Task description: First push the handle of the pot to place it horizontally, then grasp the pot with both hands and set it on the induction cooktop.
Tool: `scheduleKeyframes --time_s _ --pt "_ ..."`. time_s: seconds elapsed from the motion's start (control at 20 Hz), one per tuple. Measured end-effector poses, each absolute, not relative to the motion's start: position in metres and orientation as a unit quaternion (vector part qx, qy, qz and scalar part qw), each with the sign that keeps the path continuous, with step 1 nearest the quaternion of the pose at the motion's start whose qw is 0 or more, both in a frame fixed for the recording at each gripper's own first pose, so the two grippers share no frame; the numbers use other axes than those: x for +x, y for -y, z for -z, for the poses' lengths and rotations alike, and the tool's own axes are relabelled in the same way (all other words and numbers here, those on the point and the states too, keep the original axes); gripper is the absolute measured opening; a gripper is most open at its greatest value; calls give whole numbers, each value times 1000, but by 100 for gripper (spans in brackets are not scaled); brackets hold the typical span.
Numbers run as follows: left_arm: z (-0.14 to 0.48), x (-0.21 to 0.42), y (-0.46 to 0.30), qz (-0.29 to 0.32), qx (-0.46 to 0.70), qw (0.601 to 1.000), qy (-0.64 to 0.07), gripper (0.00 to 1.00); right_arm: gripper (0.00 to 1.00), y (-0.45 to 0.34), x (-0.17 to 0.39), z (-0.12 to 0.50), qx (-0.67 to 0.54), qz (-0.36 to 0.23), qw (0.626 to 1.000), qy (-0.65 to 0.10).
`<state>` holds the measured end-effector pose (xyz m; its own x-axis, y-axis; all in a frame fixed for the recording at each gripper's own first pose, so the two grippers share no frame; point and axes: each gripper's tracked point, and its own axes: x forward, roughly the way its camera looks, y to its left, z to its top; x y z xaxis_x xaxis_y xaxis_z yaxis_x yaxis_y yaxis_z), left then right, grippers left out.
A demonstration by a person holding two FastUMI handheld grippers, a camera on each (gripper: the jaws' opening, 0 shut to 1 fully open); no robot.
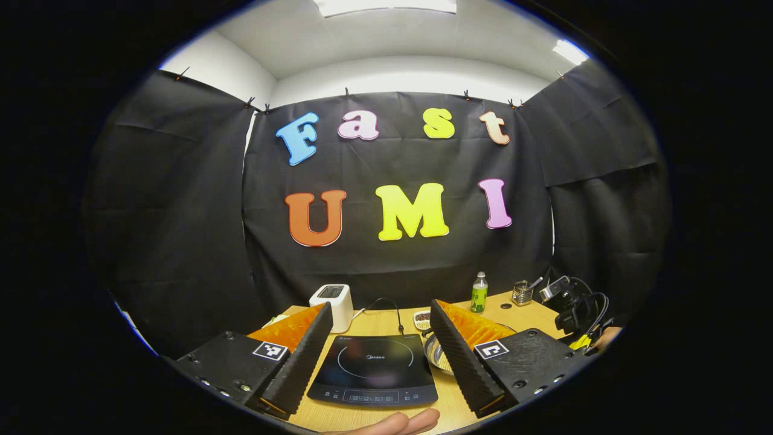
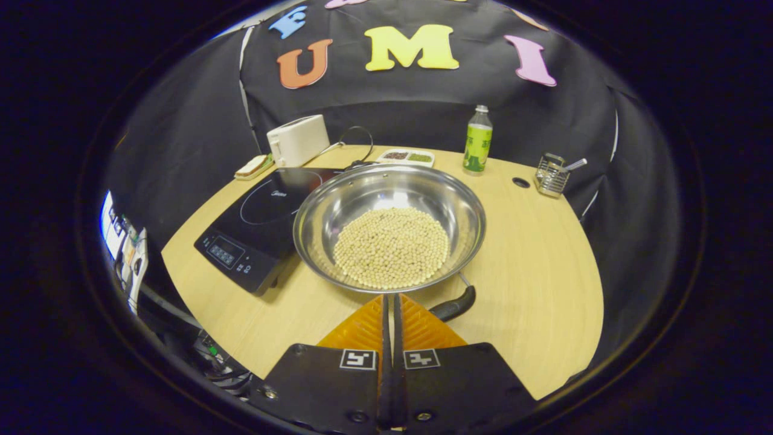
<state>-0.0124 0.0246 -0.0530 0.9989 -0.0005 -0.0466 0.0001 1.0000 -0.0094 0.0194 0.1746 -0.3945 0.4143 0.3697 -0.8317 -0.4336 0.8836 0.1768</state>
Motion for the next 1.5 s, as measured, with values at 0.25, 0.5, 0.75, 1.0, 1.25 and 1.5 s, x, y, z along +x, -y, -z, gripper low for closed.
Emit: scheduleKeyframes --time_s 0.25,0.5,0.75,1.0,1.25,1.5 --pt "49 -17 -25 -4 -6 1000 -22 96 4 -175 17 416 -31 -243 824 -511" --pt "44 -15 -21 2 -7 1000 -13 96 3 -171 21 422 -13 -243 822 -514" --pt "42 -8 -14 11 -12 1000 -3 96 1 -165 28 426 -18 -253 821 -511" --pt "45 -1 -15 14 -5 1000 -1 96 4 -156 32 429 -43 -249 822 -510" --pt "48 3 -20 14 -15 1000 -2 96 4 -151 39 433 -49 -234 823 -515" --pt "54 11 -28 16 -17 1000 -3 96 1 -145 49 441 -41 -224 821 -524"
